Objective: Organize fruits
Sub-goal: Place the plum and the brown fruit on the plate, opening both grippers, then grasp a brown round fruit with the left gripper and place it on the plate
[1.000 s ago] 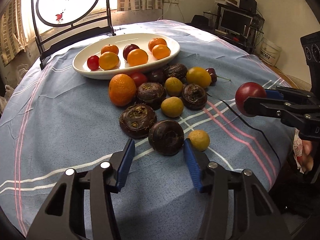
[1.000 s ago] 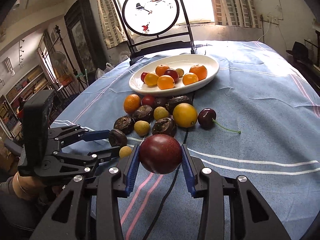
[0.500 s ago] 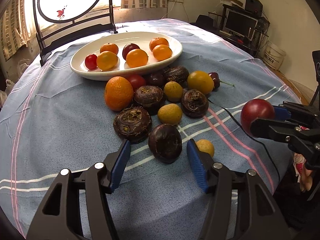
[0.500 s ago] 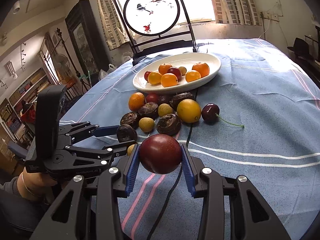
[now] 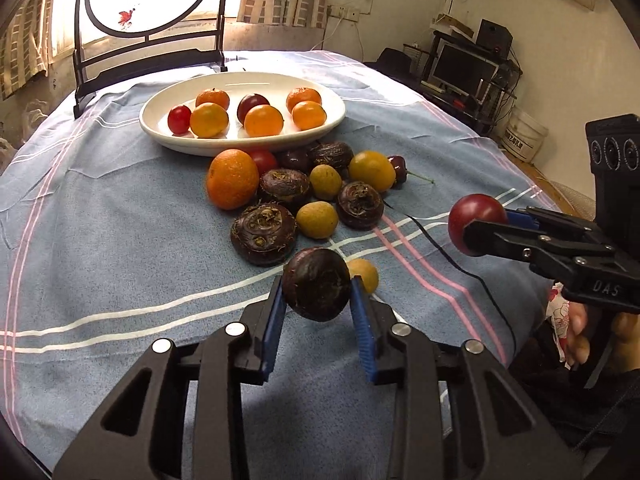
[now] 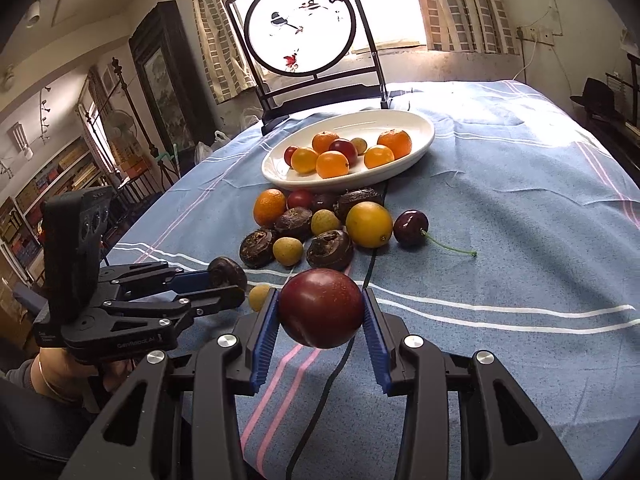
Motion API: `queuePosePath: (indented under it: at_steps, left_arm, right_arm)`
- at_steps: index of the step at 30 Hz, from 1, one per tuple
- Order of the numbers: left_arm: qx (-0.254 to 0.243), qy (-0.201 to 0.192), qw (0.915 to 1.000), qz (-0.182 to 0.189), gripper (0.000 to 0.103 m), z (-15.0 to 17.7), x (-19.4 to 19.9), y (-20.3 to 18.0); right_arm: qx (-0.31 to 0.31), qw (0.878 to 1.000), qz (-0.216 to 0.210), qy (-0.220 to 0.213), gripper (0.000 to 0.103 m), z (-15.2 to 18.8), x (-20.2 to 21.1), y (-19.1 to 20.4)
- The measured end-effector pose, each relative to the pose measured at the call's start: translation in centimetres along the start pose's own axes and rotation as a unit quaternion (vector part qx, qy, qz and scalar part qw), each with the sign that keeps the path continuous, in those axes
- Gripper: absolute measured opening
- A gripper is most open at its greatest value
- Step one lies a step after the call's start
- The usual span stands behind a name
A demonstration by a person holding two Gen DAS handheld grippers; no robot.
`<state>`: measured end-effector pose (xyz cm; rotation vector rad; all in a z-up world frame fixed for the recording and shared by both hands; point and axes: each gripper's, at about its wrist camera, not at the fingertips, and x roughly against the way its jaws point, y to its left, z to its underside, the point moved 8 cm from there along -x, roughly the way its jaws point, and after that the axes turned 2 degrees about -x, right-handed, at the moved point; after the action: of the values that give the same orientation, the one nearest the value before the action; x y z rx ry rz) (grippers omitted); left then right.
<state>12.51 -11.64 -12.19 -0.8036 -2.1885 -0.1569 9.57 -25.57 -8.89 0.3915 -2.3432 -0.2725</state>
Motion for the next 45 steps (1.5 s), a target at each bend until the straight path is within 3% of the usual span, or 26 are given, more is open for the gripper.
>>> queuePosePath:
  at_steps: [5, 7, 13, 20, 28, 29, 30, 31, 32, 37, 45]
  left_arm:
    - [0.009, -0.028, 0.9994, 0.019, 0.031, -1.8, 2.3, 0.9]
    - [0.003, -0.037, 0.9993, 0.008, 0.031, -3.0, 2.8, 1.7]
    - [0.003, -0.054, 0.9984, -0.012, 0.032, -8.9, 2.5, 5.4]
    - [0.020, -0.034, 0.9986, -0.036, 0.032, -15.5, -3.5, 10.3]
    - [0.045, -0.009, 0.9972, -0.059, 0.033, -18.3, -9.9, 14.0]
    - [0.049, -0.013, 0.9970, -0.058, 0.045, -18.5, -9.9, 14.0]
    - [0.054, -0.021, 0.9964, -0.062, 0.067, -18.7, -9.5, 14.1]
    - [0.055, -0.033, 0.9952, -0.074, 0.075, -18.9, -8.9, 14.2]
    - [0.054, -0.051, 0.9942, -0.078, 0.083, -19.0, -8.0, 14.1]
    - [0.047, -0.067, 0.9949, -0.059, 0.085, -17.5, -4.4, 12.2]
    - [-0.037, -0.020, 0.9981, -0.044, 0.090, -7.7, 0.6, 6.2]
  right_arm:
    - [-0.003, 1.000, -0.003, -0.011, 0.041, -1.8, 0.2, -0.3]
    - [-0.006, 1.000, -0.008, -0.018, 0.041, -3.2, 0.3, -0.5]
    - [0.000, 0.999, -0.021, -0.042, 0.041, -10.6, -0.8, -1.1]
    - [0.001, 0.999, -0.021, -0.028, 0.041, -18.1, -7.8, -2.0]
    - [-0.005, 1.000, 0.002, 0.006, 0.043, -20.0, -15.6, -3.6]
    - [0.001, 1.000, 0.006, -0.006, 0.046, -20.3, -15.5, -3.5]
    - [0.005, 1.000, 0.009, -0.021, 0.052, -20.6, -15.0, -3.4]
    - [0.003, 0.999, 0.010, -0.035, 0.062, -20.8, -14.3, -3.3]
    - [0.002, 0.999, 0.006, -0.045, 0.063, -20.9, -13.6, -3.1]
    - [-0.012, 0.998, 0.004, -0.057, 0.063, -19.3, -9.5, -2.9]
    - [-0.016, 0.998, -0.003, -0.065, 0.073, -10.6, -1.3, -1.9]
